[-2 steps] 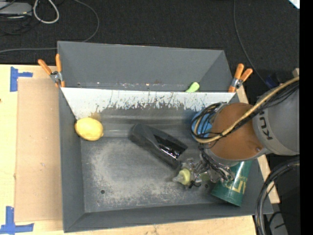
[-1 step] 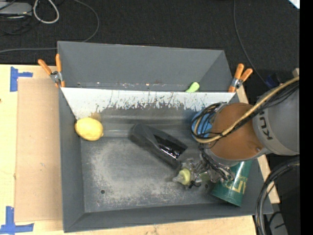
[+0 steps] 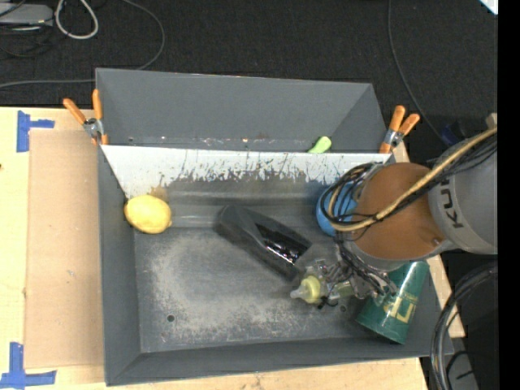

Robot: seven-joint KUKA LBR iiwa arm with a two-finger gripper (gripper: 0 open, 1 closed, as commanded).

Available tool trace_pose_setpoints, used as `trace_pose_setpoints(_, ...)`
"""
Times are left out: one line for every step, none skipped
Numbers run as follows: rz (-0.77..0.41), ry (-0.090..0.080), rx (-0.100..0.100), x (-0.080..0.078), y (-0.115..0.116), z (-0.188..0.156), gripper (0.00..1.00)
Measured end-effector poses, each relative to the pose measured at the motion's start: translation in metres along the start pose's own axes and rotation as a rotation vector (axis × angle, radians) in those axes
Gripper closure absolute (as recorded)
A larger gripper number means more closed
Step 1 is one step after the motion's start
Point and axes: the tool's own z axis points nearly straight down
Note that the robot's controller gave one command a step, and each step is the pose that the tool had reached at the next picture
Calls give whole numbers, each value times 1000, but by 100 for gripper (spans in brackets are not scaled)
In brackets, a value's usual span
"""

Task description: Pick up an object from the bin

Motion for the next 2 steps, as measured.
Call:
trace_pose_setpoints(0, 2, -1, 0, 1, -21, 100)
trace_pose_setpoints(-1, 4, -1, 0, 1, -45, 100)
